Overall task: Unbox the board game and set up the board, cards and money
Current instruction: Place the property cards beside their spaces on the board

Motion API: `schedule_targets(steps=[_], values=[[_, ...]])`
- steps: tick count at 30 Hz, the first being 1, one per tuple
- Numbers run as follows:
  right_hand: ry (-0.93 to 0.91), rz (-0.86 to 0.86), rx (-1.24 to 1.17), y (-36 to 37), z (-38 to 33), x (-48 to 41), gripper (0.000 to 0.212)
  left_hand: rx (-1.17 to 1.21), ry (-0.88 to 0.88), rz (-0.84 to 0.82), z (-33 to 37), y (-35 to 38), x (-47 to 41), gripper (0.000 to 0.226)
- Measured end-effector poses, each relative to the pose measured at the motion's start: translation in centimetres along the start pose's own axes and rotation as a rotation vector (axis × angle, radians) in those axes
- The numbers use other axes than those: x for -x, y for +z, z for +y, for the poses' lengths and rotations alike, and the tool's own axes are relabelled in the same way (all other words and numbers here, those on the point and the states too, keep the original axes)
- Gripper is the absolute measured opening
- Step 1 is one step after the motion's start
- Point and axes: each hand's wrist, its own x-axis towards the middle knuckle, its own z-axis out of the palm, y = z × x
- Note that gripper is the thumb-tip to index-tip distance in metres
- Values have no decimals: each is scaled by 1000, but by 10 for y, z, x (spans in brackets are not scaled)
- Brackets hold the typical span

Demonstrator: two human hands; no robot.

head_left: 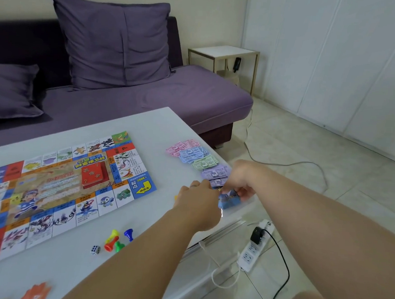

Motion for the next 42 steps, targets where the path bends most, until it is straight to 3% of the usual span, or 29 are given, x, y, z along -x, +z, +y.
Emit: schedule_targets(steps=[4,8,10,22,25,31,39,42], values=[[5,-23,-11,1,-1,-1,29,54,-11,-11,-1,0,-3,40],[21,-28,-134,-2,4,-3,26,78,-24,-26,-4,-1,-5,40],[35,-29,-191,-2,7,-3,13,72,-19,-20,-5,-1,-5,41],[32,-74,-264,5,8,-8,3,68,15,-17,-8,-2,-6,43],[11,-73,-324,4,10,-7,14,63,37,-19,-11,-7,-9,43],[32,-84,-427,5,22,-7,8,-114,94,161,-17,-10,-10,40],[64,-177,-521,-10,35,0,9,-106,110,64,-17,-5,-18,52],[62,-133,-512,-19,41,10,12,-109,109,59,-17,-3,-19,52]])
